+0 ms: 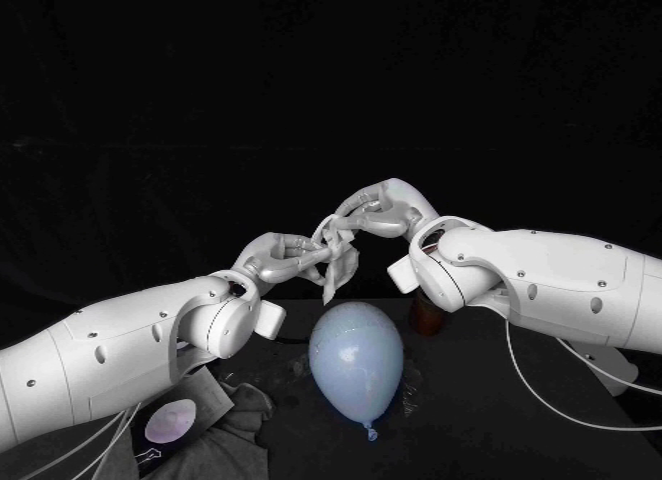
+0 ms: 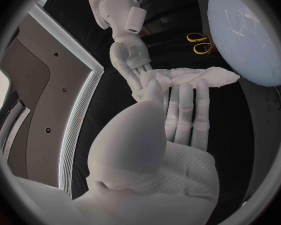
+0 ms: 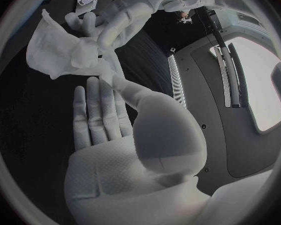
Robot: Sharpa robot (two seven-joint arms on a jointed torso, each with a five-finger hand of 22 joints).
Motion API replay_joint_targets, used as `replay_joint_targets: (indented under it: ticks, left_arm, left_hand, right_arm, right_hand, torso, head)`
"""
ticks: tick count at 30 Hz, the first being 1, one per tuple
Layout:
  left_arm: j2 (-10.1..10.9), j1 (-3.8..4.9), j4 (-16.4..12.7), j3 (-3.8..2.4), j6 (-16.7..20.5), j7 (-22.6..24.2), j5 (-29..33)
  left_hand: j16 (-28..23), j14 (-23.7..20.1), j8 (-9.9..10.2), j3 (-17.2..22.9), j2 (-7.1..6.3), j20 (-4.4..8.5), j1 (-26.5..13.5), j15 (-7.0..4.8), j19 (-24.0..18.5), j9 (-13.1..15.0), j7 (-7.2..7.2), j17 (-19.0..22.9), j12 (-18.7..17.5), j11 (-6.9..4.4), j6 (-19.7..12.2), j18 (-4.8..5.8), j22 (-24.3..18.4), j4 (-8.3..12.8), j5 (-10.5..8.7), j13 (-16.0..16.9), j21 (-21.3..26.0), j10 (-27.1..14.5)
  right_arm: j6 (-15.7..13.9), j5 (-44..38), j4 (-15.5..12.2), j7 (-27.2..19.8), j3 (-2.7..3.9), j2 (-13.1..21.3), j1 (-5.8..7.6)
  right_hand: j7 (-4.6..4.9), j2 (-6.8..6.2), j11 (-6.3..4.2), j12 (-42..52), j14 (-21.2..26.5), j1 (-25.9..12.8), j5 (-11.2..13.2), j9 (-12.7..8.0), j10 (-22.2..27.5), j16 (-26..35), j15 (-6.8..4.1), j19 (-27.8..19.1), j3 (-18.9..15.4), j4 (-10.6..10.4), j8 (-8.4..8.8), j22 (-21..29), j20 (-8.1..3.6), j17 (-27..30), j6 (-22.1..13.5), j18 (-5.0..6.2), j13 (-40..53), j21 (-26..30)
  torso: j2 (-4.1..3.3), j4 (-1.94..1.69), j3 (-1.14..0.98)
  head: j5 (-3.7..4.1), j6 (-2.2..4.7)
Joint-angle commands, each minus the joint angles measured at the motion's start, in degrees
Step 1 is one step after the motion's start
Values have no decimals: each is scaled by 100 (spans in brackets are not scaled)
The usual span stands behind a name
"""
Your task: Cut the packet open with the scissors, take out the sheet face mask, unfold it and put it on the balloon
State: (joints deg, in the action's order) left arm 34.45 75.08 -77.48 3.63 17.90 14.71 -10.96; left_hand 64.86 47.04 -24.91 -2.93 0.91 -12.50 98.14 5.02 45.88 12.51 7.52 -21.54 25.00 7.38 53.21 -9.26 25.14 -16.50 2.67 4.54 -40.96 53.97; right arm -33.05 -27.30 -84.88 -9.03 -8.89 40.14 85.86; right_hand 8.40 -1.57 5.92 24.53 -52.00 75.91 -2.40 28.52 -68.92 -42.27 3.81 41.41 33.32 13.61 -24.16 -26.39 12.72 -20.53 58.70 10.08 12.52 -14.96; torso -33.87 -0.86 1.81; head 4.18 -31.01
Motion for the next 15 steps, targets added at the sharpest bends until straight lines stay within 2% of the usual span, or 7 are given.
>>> replay_joint_targets:
  ticks: [1,4,5,10,15]
  left_arm:
    - [0,3,-14,-9,7,95,-110]
    - [33,4,6,-9,80,93,-146]
    - [48,4,14,-9,103,95,-160]
    - [123,4,37,-10,184,112,-194]
    - [228,9,24,-18,219,134,-200]
  left_hand:
    - [69,20,-36,93,173,41,32,-78,24,-3,-27,-22,55,-33,149,-108,51,3,11,18,-80,92]
    - [159,111,-89,262,360,77,120,-148,49,22,-67,-54,123,-113,265,-113,144,28,13,40,-209,231]
    - [174,130,-95,297,386,87,123,-163,51,28,-63,-59,126,-123,257,-113,169,22,11,40,-243,245]
    - [222,198,-141,424,418,127,148,-202,48,66,-43,-75,141,-166,241,-113,266,23,12,42,-371,303]
    - [238,216,-162,498,422,146,147,-213,32,87,-15,-82,132,-174,208,-109,323,16,13,38,-441,294]
  right_arm:
    - [-12,-89,9,-22,5,-3,-2]
    - [-22,-98,14,-24,5,25,-3]
    - [-23,-104,13,-23,5,35,-4]
    - [14,-229,2,-3,5,106,-4]
    - [197,-713,9,131,5,185,-1]
  right_hand:
    - [-35,55,-173,18,-22,19,-35,8,-130,-32,-10,-56,42,7,-25,-22,2,-9,-12,47,13,-48]
    - [-35,55,-173,18,-22,19,-35,8,-130,-32,-10,-56,42,7,-25,-22,2,-9,-12,47,13,-48]
    - [-35,55,-173,18,-22,19,-35,8,-130,-32,-10,-56,42,7,-25,-22,2,-9,-12,47,13,-48]
    - [-36,51,-174,20,-25,17,-36,13,-132,-34,-12,-70,53,11,-33,-47,2,-9,-15,47,16,-67]
    - [-38,47,-175,22,-27,19,-36,16,-133,-35,-14,-82,61,18,-39,-66,2,-9,-16,48,19,-82]
  torso:
    - [2,0,-4]
    - [4,2,-3]
    - [5,3,-3]
    - [4,3,-2]
    - [1,-1,0]
  head:
    - [0,-3]
    - [1,-2]
    - [2,-2]
    - [12,-3]
    - [17,-13]
